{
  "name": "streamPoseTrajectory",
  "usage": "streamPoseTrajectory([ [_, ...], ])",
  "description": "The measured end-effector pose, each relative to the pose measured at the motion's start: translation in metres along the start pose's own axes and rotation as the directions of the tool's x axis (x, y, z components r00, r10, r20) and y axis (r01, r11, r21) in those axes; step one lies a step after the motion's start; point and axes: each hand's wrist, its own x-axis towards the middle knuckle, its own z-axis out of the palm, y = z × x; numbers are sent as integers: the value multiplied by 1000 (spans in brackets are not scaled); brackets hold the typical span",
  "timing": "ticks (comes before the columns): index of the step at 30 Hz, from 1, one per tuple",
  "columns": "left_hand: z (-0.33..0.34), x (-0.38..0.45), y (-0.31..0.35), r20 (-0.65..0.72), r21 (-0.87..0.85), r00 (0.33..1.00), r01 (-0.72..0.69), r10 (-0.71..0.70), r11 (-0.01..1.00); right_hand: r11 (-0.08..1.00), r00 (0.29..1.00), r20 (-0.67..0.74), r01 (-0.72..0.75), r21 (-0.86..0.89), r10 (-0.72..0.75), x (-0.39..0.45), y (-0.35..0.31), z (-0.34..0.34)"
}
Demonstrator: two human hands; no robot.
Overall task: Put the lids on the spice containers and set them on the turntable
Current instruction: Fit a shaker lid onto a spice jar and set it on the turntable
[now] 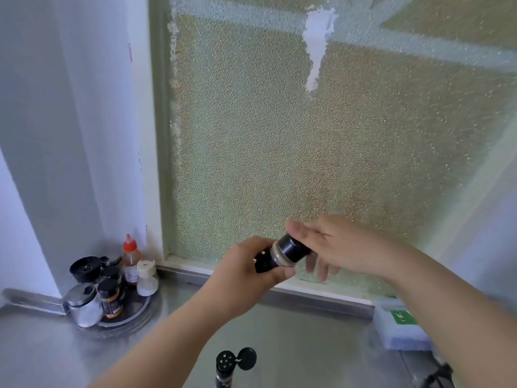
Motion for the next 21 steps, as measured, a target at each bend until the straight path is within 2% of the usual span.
streamPoseTrajectory([
  [2, -8, 0, -3, -10, -36, 999, 31, -31, 999, 997, 996, 41, 79, -2, -78, 3, -3, -4],
  [8, -17, -8, -15, 31, -146, 998, 63, -59, 987, 990, 986, -130, 87, -114, -102, 18, -26, 10],
  [13, -36, -13, -28, 61, -316, 994, 109, -94, 943, 967, 978, 34, 208, -149, -205, 28, -30, 11],
  [18, -48, -23, -50, 7, -331, 993, 112, -117, 937, 939, 959, 41, 283, -194, -280, 51, -44, 36],
  [21, -65, -31, -70, -61, -280, 984, 144, -167, 949, 933, 948, 27, 317, -169, -317, 72, -57, 62],
])
